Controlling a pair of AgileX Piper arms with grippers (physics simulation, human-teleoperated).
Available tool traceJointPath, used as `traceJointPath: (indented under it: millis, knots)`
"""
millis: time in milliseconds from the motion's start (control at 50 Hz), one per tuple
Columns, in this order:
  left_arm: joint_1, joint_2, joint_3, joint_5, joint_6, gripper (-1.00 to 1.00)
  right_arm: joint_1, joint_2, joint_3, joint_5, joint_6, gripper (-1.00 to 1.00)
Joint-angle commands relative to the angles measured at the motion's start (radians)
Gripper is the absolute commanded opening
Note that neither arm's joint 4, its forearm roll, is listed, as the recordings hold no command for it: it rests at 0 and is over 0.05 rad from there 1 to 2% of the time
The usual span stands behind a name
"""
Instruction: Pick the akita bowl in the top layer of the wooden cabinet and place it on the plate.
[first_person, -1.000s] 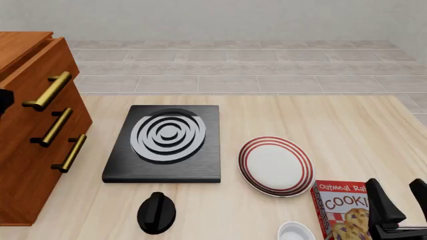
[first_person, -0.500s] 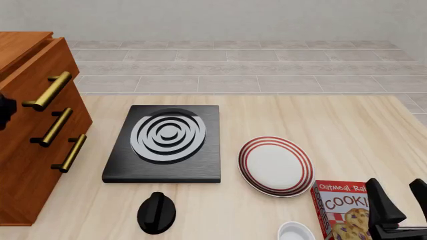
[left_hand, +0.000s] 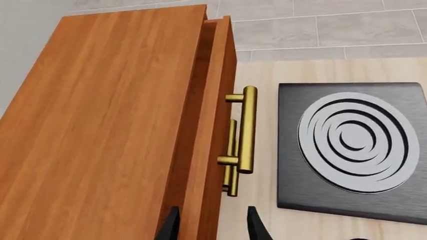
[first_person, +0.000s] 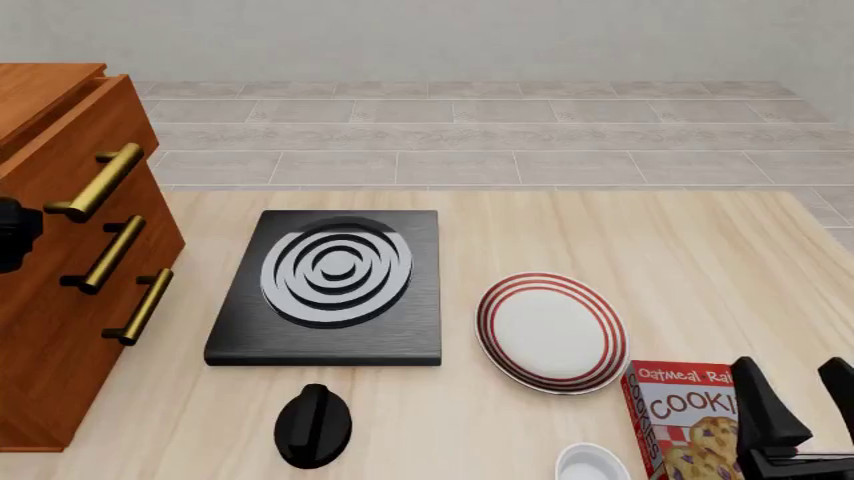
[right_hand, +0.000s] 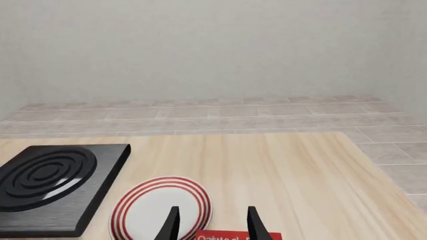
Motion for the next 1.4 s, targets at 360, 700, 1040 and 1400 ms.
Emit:
traceJointPath:
  millis: [360, 700, 1040, 1400]
  knots:
    - [-0.056, 0.041, 0.052, -0.01, -0.035, 1.0, -0.001, 0.007, 0.0, -0.007, 0.003, 1.0]
    - [-0.092, 0.057, 0.079, -0.021, -0.054, 1.0, -0.003, -0.005, 0.0, 0.004, 0.008, 1.0]
    - [-0.124, 0.079, 0.101, -0.027, -0.068, 1.0, -0.004, -0.014, 0.001, 0.012, 0.013, 1.0]
    - [-0.171, 0.096, 0.115, -0.015, -0.092, 1.0, -0.007, -0.006, 0.001, 0.001, 0.02, 1.0]
